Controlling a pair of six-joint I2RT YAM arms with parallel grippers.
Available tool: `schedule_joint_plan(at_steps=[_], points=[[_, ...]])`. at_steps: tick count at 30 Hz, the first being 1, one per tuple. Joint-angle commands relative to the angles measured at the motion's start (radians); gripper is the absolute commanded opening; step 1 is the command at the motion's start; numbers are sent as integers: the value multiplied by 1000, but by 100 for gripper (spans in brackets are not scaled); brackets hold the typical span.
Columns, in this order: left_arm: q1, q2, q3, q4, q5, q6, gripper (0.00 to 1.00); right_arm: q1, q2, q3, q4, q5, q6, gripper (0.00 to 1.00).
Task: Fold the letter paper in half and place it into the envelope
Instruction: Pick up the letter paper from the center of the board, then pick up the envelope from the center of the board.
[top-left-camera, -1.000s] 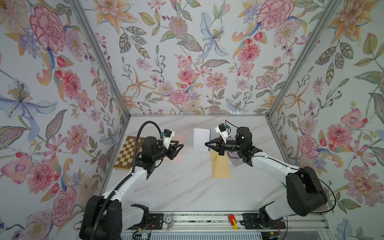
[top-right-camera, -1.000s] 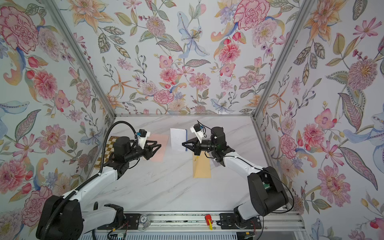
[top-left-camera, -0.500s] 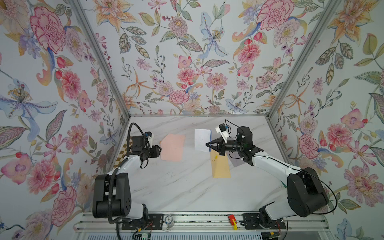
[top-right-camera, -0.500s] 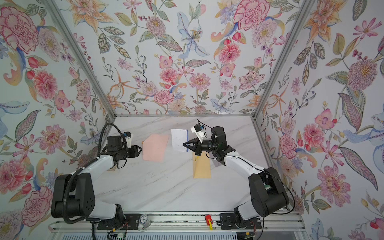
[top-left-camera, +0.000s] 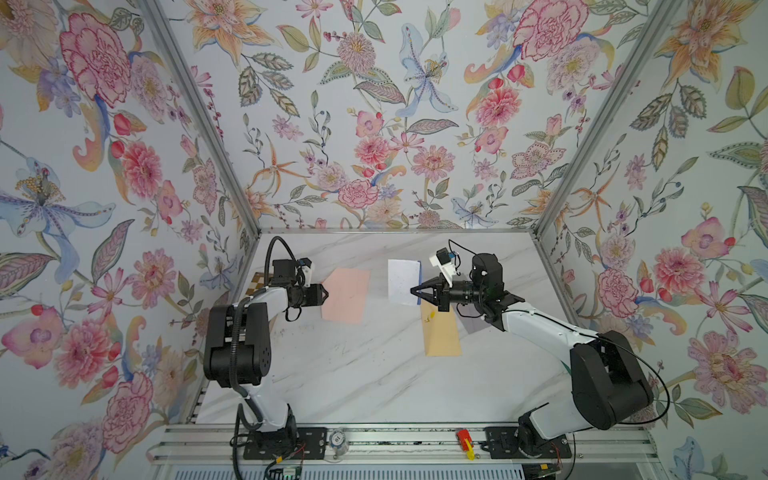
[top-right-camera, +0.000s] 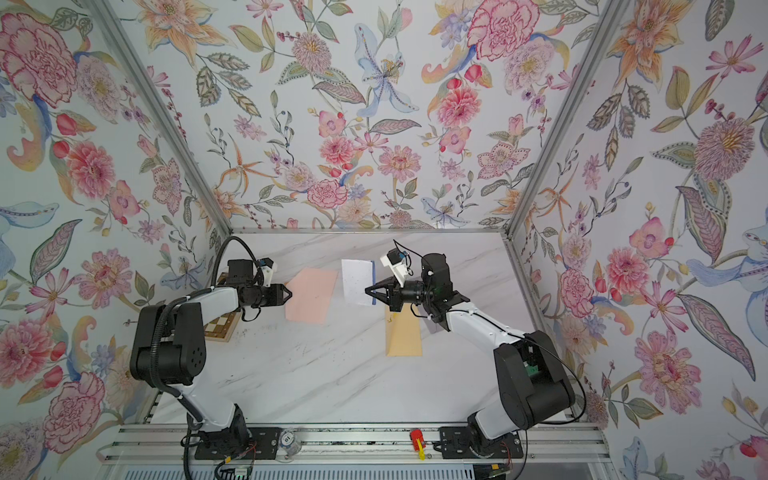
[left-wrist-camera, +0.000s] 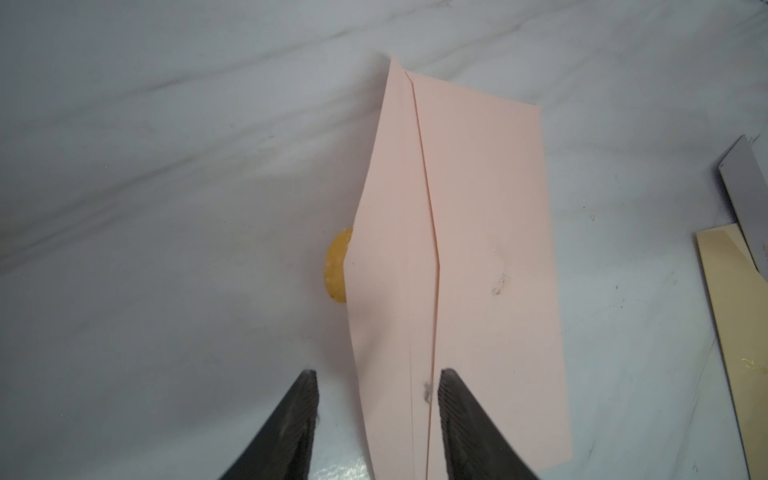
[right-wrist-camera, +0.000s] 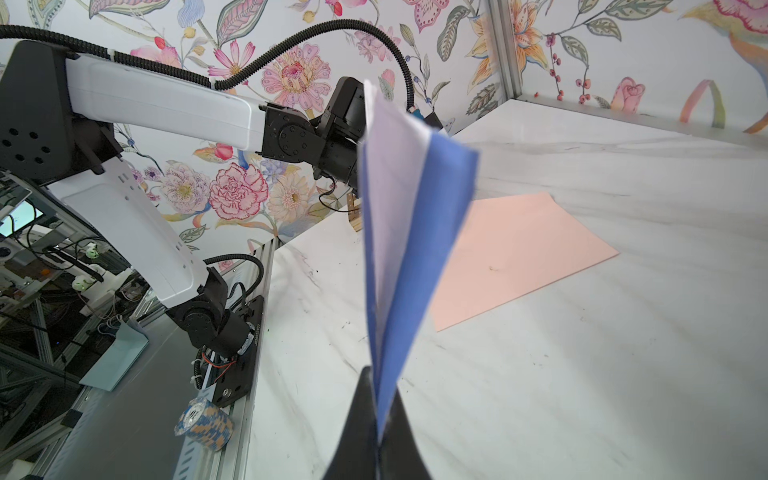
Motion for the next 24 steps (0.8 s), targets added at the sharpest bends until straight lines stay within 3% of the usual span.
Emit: schedule_joint_plan(at_steps=[1,19,24], points=[[6,49,49,-50,35,39,50,1,24,29,27,-28,17,0],[-1,142,53,-34,110,55,51,6,32,22,41,-20,28,0],[-10,152,58,-31,100,58,48,6,33,19,43,-16,30,0]])
